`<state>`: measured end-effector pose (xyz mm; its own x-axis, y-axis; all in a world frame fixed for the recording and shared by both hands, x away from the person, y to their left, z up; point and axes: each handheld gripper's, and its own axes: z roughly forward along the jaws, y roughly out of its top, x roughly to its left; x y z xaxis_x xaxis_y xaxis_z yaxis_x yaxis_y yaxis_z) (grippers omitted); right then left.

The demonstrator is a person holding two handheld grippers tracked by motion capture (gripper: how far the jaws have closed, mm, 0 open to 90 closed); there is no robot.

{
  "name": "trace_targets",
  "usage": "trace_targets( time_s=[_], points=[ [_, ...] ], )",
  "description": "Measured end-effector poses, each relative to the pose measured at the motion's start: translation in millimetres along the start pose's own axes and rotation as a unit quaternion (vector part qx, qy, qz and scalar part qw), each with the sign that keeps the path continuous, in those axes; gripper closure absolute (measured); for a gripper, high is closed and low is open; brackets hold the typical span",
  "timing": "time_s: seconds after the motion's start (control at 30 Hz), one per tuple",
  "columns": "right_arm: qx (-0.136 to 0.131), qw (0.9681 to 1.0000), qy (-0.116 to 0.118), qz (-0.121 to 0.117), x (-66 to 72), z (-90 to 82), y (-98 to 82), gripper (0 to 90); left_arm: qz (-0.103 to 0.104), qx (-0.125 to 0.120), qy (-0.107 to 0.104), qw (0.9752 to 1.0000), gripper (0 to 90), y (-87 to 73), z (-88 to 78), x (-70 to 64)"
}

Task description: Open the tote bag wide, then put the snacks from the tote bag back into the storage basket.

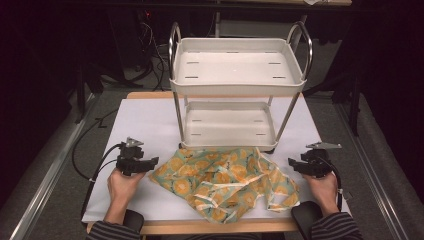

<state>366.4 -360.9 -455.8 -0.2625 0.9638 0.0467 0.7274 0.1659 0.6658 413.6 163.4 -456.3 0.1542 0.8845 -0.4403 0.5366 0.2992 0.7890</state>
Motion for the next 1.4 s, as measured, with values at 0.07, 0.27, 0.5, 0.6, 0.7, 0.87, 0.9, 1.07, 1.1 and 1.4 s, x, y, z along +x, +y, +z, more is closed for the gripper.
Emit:
trace_targets(
  time_s=[0.07,0.27,0.5,0.6,0.7,0.87,0.9,1.07,1.1,1.4],
  points=[
    [0.004,1.0,0.004,0.0,0.6,1.0,-0.1,42.5,0.001,0.003,0.001,1.0,34.7,-0.8,0.4,0.3],
    [0.01,0.9999,-0.002,-0.004,3.6,1.5,-2.8,42.4,-0.005,0.009,0.0,0.9999,34.0,-1.1,0.9,0.9],
    [0.006,0.9999,-0.004,-0.01,6.9,-0.4,-4.5,42.0,-0.008,0.009,-0.002,0.9999,32.8,-1.3,0.7,1.1],
    [0.004,0.9999,-0.006,-0.011,5.9,1.3,-2.8,41.7,-0.001,0.018,0.0,0.9998,32.8,-4.4,2.4,1.4],
    [0.007,0.9999,-0.007,-0.011,7.1,1.1,-2.9,41.5,-0.001,0.024,0.001,0.9997,32.1,-4.8,3.6,1.4],
    [0.003,0.9999,0.0,-0.01,8.7,-1.3,-4.6,41.6,-0.018,0.016,-0.018,0.9995,31.5,-2.6,0.1,-2.1],
    [0.004,0.9999,0.001,-0.012,9.2,-0.7,-4.6,41.5,-0.019,0.018,-0.019,0.9995,31.7,-2.6,0.1,-2.4],
    [0.002,0.9998,-0.002,-0.018,10.5,0.7,-3.7,41.1,-0.021,0.027,-0.022,0.9992,31.8,-2.9,-0.6,-2.7],
    [0.001,0.9998,-0.001,-0.018,10.5,1.1,-3.5,40.9,-0.021,0.028,-0.022,0.9991,31.8,-2.9,-0.6,-2.7],
    [0.005,0.9996,0.008,-0.026,14.3,0.0,-4.1,40.4,-0.032,0.024,-0.027,0.9989,30.5,-0.9,-5.3,-11.2]
  ],
)
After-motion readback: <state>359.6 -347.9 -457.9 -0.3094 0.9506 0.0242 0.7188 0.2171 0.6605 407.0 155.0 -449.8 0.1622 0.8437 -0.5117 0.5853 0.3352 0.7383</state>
